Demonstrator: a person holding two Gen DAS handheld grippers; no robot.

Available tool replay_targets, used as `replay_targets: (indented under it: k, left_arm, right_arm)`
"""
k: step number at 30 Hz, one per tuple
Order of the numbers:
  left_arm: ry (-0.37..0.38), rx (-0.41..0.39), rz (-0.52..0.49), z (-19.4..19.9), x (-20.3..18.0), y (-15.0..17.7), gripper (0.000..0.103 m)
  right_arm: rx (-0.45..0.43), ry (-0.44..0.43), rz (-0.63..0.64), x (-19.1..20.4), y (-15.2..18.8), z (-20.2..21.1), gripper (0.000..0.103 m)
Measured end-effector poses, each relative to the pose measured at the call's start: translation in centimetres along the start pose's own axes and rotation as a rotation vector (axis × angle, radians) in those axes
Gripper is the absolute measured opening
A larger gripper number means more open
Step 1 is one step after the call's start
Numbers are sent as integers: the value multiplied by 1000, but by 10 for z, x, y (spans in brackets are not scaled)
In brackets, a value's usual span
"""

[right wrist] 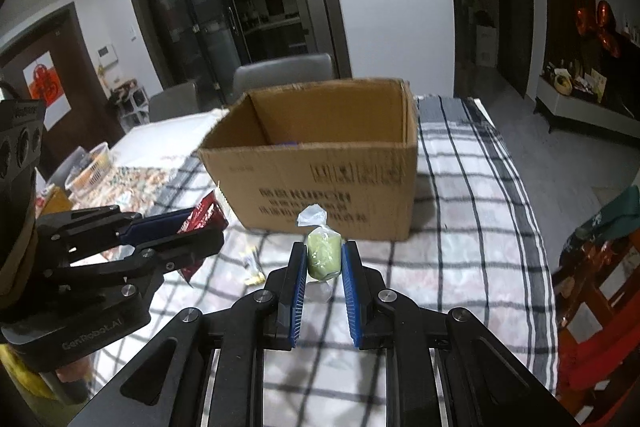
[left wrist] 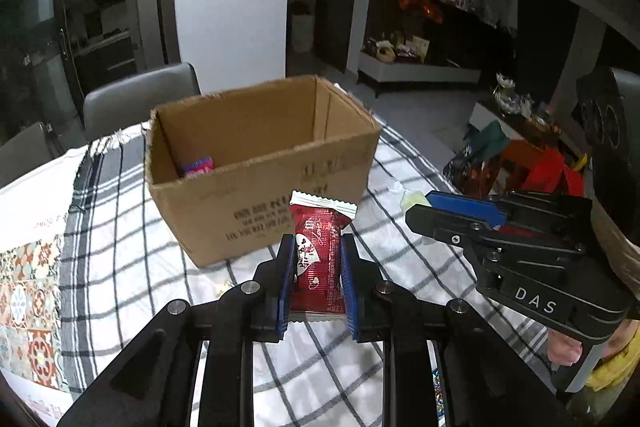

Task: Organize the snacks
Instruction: 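Carry both items over the box and open both tools to drop them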

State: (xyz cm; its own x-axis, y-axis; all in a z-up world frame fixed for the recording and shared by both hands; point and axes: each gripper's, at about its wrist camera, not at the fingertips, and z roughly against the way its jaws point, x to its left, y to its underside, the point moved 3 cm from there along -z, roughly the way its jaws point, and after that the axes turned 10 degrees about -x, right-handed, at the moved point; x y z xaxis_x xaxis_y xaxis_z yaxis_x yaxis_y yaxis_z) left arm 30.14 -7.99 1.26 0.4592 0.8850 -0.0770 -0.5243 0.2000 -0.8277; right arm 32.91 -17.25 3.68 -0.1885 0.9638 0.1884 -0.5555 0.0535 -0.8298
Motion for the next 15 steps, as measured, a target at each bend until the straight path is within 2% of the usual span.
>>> replay_targets:
  k: [15]
  left_arm:
    - [-45, -87, -7, 9, 31, -50, 22]
  right_arm:
    - [-86, 17, 1, 9, -65, -9, 19]
